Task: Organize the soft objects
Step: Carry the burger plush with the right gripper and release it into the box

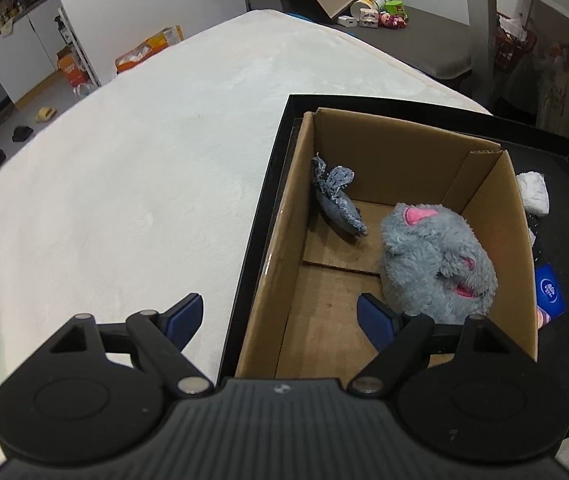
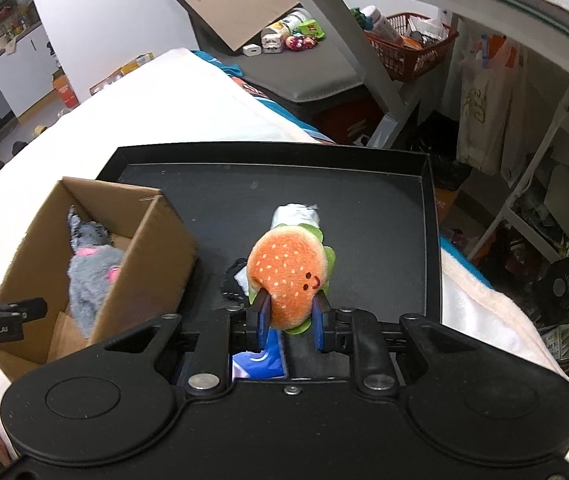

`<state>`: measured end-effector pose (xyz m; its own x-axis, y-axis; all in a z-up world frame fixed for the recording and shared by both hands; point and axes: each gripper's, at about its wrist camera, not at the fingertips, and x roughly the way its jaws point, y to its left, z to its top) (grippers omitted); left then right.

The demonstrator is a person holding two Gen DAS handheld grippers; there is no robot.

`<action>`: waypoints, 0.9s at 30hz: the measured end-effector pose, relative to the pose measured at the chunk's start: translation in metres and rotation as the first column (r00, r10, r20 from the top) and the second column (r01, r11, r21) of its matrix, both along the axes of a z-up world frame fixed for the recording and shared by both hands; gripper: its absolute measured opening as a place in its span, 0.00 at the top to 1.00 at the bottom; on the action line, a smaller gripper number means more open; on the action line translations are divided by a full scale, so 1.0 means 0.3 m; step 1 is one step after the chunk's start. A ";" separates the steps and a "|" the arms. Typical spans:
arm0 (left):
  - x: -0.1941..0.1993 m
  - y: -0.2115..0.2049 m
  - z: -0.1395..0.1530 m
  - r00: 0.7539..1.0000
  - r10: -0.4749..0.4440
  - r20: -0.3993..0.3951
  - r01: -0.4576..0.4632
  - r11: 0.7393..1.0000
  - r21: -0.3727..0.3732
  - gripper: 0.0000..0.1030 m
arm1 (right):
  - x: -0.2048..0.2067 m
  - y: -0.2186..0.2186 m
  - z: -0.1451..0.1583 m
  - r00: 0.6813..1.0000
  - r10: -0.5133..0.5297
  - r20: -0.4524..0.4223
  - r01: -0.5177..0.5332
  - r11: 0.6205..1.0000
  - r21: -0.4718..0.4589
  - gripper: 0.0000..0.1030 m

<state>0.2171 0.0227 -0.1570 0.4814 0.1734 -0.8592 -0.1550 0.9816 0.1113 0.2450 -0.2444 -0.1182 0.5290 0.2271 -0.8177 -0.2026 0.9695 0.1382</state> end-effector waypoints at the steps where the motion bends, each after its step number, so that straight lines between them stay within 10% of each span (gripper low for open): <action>1: 0.000 0.005 -0.001 1.000 0.001 -0.001 -0.001 1.000 -0.011 0.20 | -0.003 0.009 0.007 1.000 0.001 0.002 -0.001 1.000 -0.003 0.80; 27: -0.070 0.130 -0.005 0.998 -0.032 0.049 0.039 0.986 -0.161 0.32 | -0.076 0.374 0.134 0.991 0.129 0.046 -0.125 0.989 -0.078 0.79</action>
<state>0.1962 0.0617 -0.1585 0.5249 0.0160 -0.8510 -0.1211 0.9911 -0.0560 0.2222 -0.1323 -0.0779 0.5408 0.2338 -0.8080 -0.3292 0.9428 0.0525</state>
